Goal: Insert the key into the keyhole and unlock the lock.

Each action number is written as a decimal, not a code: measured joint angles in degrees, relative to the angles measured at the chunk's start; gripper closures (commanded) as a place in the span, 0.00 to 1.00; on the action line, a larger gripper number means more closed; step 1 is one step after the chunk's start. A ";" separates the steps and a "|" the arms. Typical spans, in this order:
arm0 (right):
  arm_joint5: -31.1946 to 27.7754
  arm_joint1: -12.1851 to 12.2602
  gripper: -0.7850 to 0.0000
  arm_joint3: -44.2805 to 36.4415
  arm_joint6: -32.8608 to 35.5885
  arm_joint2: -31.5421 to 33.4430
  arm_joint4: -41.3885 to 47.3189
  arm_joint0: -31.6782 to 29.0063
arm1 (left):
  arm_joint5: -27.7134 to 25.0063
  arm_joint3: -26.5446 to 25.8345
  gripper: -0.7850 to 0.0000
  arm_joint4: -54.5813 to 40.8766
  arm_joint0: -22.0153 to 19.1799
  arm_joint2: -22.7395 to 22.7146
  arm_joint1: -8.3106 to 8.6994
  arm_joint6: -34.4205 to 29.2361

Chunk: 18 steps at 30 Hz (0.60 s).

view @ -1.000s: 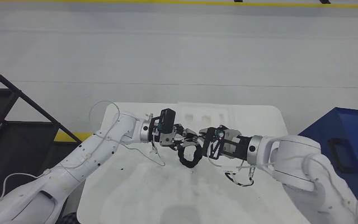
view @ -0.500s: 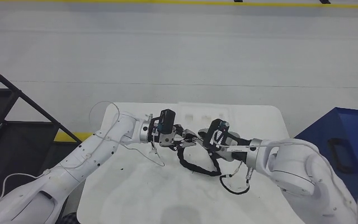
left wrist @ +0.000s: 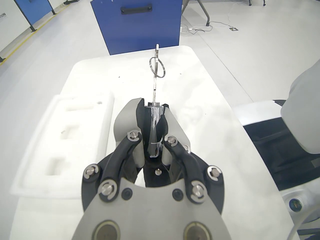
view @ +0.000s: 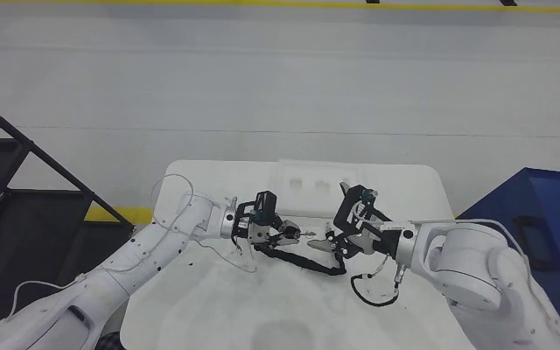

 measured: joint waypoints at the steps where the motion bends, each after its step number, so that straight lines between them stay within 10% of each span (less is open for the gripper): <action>1: -0.15 0.04 0.00 0.10 -0.24 0.12 0.00 -0.24 | 0.05 0.27 1.00 0.07 0.24 0.30 -0.22 -0.25; 6: -0.61 0.20 0.00 0.60 -1.48 0.44 -0.03 -1.06 | 0.40 1.97 1.00 0.42 1.31 2.47 -1.88 -1.30; 8: -0.80 0.23 0.00 0.92 -1.85 0.36 0.02 -1.12 | 0.19 2.82 0.48 0.20 1.37 3.19 -2.56 -1.38; 9: -0.98 0.24 0.00 1.16 -2.08 0.22 0.09 -1.11 | 0.27 3.47 0.00 0.28 1.28 3.61 -3.04 -1.54; 18: -3.75 0.21 0.00 5.13 -4.66 -1.55 0.49 -0.18 | -0.31 8.25 0.00 -1.22 -0.52 5.04 -5.78 -0.69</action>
